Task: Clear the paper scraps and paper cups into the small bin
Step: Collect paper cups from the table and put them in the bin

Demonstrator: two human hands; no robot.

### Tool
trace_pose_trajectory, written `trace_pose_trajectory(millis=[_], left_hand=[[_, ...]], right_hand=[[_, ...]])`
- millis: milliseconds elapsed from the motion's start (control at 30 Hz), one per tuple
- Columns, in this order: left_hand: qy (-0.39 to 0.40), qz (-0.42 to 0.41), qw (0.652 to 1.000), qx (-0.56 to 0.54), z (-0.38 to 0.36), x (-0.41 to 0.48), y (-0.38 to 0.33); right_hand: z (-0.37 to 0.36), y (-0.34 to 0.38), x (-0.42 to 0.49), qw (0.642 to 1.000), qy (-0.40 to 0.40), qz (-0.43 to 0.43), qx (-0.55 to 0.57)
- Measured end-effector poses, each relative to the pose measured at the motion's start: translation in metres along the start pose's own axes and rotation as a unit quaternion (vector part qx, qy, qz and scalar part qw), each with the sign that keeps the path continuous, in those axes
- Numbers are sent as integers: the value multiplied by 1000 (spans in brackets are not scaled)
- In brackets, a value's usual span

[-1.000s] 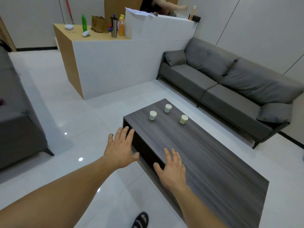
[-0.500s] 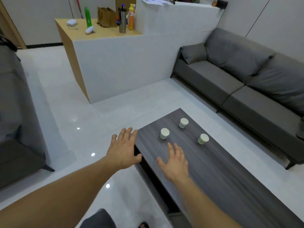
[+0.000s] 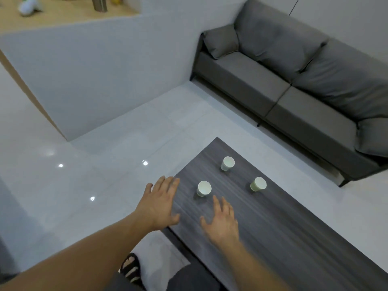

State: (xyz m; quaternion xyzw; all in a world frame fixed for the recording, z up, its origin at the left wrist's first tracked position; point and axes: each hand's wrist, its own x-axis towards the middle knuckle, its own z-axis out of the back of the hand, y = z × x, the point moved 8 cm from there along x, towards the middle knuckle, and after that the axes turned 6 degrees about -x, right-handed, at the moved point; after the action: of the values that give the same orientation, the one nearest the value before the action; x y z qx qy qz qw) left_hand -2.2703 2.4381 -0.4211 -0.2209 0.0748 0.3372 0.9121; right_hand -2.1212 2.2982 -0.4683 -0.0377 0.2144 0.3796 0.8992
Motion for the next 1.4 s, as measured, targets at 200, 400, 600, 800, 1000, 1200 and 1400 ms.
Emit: trace_pose_trajectory(millis=[200, 400, 600, 800, 1000, 1200, 1400], left_hand=[[42, -6, 998, -41, -47, 72, 21], [78, -6, 995, -61, -108, 159, 44], [108, -18, 989, -98, -173, 229, 35], [119, -57, 977, -166, -200, 283, -9], [159, -97, 956, -227, -215, 332, -68], [148, -72, 964, -207, -225, 342, -83], [141, -79, 967, -195, -229, 339, -100]], right_hand=[[-35, 0, 90, 999, 41, -19, 5], [-85, -10, 207, 999, 48, -15, 17], [-133, -24, 264, 994, 76, 55, 57], [-115, -78, 283, 953, 16, -46, 300], [-96, -108, 287, 875, 84, -28, 476], [-24, -223, 309, 953, -209, -103, 195], [-51, -302, 351, 983, -23, -176, 46]])
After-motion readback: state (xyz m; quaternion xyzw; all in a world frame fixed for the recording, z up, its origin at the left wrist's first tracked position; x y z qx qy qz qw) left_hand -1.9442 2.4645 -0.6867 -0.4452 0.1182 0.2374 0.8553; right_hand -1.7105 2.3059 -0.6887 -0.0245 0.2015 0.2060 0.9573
